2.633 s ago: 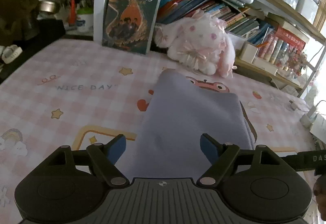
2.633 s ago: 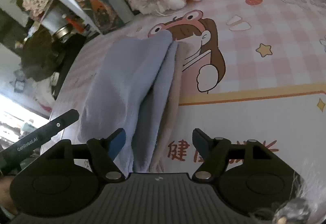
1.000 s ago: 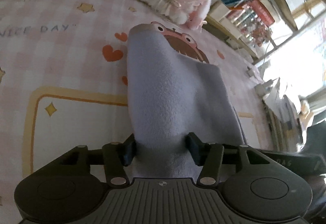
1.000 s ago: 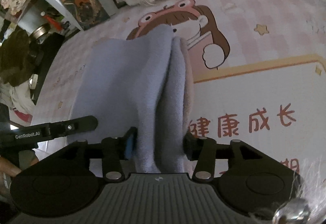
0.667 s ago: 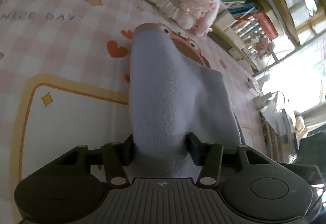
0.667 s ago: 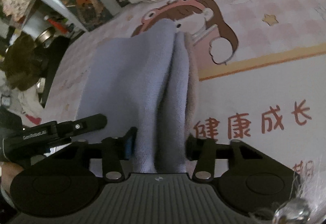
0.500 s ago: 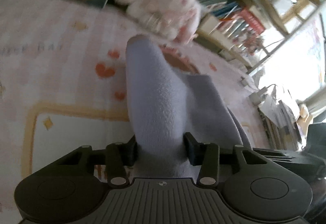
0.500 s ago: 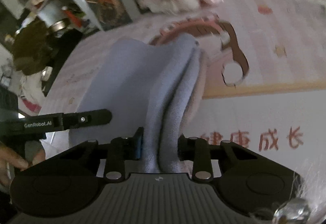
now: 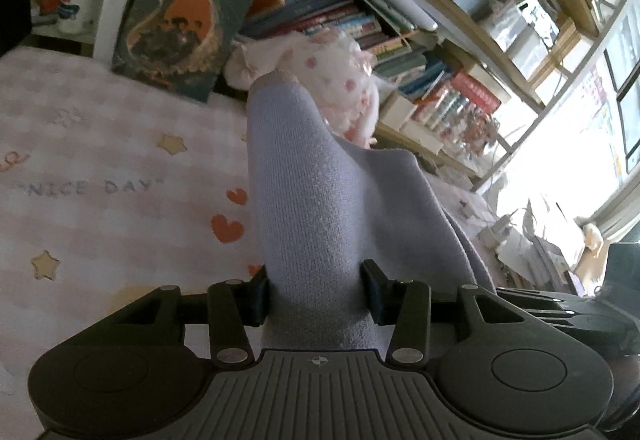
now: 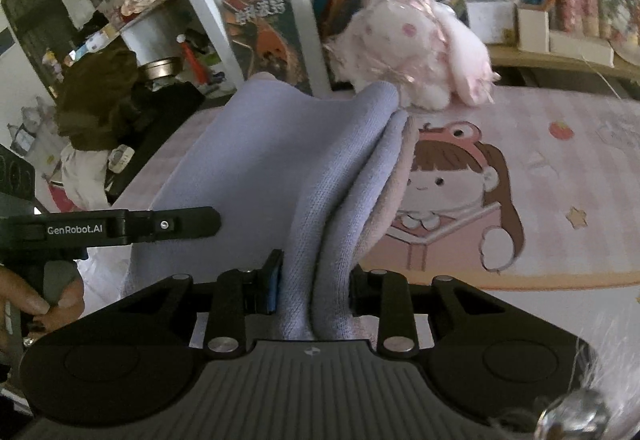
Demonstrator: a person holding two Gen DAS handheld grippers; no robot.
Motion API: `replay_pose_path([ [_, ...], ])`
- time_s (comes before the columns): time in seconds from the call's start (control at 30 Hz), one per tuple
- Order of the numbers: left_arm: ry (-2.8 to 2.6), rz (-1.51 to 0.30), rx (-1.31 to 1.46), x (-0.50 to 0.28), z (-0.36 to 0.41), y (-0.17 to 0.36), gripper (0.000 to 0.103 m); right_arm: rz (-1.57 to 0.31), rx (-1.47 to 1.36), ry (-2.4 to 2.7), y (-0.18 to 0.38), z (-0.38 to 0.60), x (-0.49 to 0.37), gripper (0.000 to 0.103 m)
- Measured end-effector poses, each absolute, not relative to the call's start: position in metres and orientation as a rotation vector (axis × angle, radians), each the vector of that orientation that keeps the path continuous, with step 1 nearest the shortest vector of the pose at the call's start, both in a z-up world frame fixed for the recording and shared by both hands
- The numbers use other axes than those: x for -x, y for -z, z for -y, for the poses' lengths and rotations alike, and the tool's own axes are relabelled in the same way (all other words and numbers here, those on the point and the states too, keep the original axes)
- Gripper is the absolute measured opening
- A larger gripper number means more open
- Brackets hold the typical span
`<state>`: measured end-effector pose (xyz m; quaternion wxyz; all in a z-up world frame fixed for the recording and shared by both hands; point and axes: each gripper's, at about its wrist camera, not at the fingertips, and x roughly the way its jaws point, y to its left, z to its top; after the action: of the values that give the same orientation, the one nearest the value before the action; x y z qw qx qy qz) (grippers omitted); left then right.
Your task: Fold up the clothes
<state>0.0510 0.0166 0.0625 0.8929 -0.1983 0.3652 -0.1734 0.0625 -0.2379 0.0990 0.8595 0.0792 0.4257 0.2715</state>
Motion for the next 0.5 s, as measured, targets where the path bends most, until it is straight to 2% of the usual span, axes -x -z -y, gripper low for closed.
replay_pose_path([
  [0.5, 0.308, -0.734, 0.45, -0.082, -0.093, -0.051, 0.045, -0.862, -0.06, -0.604, -0.097, 0.157, -0.095, 0.028],
])
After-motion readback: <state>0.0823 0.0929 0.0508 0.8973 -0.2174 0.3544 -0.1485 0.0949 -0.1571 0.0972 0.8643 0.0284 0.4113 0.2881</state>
